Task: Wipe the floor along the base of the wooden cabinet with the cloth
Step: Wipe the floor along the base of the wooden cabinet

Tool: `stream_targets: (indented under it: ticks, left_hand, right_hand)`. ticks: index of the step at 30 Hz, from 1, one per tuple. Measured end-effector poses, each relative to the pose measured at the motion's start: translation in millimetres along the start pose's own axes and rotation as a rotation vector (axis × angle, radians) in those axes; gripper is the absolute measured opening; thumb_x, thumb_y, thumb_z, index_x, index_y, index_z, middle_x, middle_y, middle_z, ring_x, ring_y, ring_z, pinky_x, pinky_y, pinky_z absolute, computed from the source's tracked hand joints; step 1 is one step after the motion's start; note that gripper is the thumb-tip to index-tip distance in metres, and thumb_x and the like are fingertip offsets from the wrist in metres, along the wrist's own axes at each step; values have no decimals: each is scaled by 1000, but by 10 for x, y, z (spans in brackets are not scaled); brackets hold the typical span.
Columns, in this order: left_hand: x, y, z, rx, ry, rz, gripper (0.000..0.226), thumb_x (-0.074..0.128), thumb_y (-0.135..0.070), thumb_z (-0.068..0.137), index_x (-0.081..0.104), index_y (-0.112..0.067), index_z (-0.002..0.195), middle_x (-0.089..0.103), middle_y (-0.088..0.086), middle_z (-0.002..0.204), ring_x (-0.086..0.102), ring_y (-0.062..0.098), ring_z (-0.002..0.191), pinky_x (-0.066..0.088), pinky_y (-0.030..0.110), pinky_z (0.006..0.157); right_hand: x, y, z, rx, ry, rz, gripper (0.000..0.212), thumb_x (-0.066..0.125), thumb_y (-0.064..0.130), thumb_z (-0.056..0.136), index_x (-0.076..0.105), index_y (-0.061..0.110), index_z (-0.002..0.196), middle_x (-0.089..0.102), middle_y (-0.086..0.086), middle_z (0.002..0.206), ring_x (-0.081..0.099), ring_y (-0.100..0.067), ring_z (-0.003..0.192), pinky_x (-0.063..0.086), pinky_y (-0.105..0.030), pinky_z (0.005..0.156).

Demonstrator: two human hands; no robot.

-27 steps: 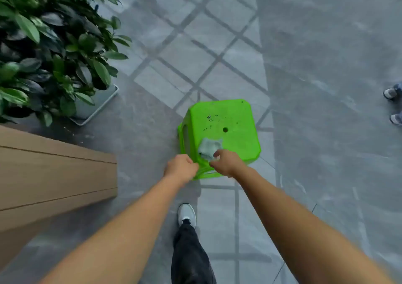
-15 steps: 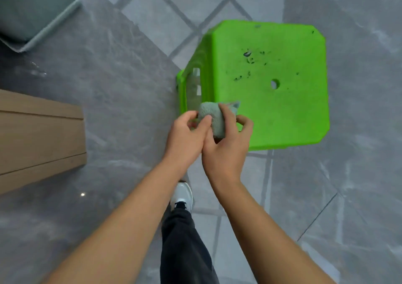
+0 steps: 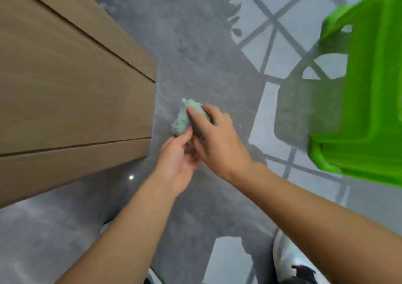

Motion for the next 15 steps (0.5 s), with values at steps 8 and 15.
stream_targets:
  ticks: [8, 15]
  left_hand:
    - [-397, -284, 865, 284, -136, 73, 29, 50, -38, 99, 63, -27, 122, 78, 5, 108, 78, 19, 87, 59, 34, 75]
    - [-1070, 839, 544, 862, -716, 1270, 66, 56, -59, 82, 60, -13, 129, 54, 6, 135, 51, 27, 119, 37, 37, 108]
  right_hand:
    - [778, -262, 1196, -357, 39, 51, 46, 65, 23, 89, 58, 12, 133, 55, -26, 126, 53, -41, 98, 48, -46, 90]
    - [562, -401, 1881, -303, -196, 22, 44, 66, 14, 83, 62, 8, 127, 58, -26, 118, 56, -42, 104, 43, -36, 91]
Point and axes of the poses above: each hand's wrist, its own z-axis towards the middle knuckle, its own x-axis out of the palm, y = z × x, the point moved 1 cm from there along z, towards the middle knuckle
